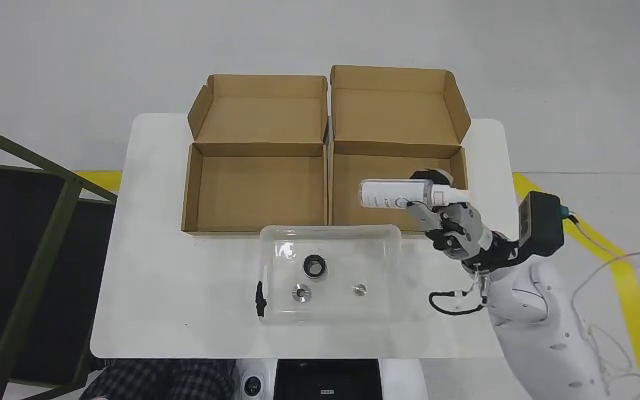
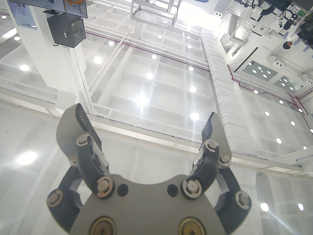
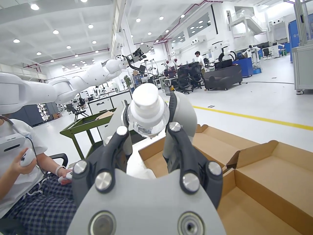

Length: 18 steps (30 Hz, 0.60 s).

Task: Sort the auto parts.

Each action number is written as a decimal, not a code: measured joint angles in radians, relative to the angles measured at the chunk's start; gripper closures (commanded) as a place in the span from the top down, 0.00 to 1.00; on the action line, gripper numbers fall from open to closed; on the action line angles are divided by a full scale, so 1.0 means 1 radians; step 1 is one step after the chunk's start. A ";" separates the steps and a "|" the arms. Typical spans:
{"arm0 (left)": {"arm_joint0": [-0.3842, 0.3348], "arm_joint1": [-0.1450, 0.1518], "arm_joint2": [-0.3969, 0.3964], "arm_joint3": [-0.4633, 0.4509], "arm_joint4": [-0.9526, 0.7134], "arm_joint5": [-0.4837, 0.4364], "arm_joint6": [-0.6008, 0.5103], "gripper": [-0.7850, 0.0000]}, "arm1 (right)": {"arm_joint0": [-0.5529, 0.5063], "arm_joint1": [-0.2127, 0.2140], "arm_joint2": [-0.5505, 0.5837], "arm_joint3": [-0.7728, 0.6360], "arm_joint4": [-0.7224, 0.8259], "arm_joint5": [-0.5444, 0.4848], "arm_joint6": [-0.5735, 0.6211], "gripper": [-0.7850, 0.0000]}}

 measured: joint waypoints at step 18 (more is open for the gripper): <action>0.000 0.000 0.000 0.000 0.000 0.000 0.000 1.00 | 0.043 -0.016 -0.077 0.072 -0.177 0.113 0.050 0.00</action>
